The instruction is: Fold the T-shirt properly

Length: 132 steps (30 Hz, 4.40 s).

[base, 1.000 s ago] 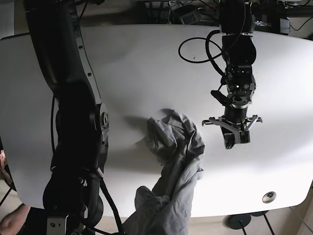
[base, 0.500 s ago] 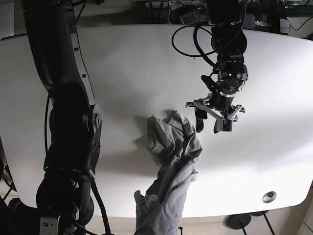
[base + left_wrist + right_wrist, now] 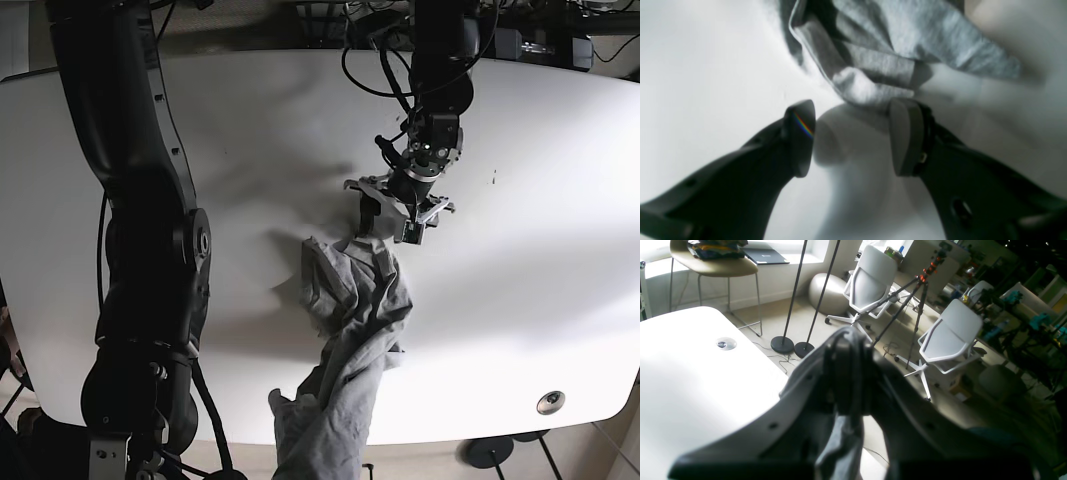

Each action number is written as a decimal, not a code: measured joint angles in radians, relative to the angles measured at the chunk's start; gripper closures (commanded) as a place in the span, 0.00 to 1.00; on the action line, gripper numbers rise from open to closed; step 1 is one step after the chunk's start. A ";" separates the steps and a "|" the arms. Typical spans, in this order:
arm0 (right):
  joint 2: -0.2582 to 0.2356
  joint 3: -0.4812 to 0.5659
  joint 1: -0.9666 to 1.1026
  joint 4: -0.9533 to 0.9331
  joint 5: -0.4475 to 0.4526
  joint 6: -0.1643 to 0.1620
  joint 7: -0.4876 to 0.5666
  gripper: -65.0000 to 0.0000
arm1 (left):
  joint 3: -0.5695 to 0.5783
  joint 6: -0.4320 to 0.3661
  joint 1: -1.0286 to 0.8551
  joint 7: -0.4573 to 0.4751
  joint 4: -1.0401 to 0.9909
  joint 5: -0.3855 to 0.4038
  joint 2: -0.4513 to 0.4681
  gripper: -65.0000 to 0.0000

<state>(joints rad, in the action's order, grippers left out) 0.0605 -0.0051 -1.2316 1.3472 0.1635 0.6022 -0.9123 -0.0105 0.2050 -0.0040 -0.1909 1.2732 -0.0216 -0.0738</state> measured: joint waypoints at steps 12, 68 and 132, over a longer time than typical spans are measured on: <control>0.003 0.000 0.000 0.000 0.000 -0.002 0.000 0.97 | 0.103 -0.010 0.077 -0.039 -0.069 -0.001 -0.051 0.50; -0.225 -0.066 0.005 -0.341 -0.002 -0.073 0.311 0.97 | -0.288 0.122 0.664 -0.444 0.064 -0.008 0.351 1.00; -0.100 -0.572 1.445 0.404 0.183 0.027 0.048 0.07 | -0.882 0.499 -0.275 -0.577 0.623 -0.008 0.246 0.49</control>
<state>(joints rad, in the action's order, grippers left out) -0.0391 -0.5770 0.2131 1.7512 0.3462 0.6292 -0.8639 -0.8925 0.7040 -0.2790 -0.7681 1.8957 -0.0292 0.1726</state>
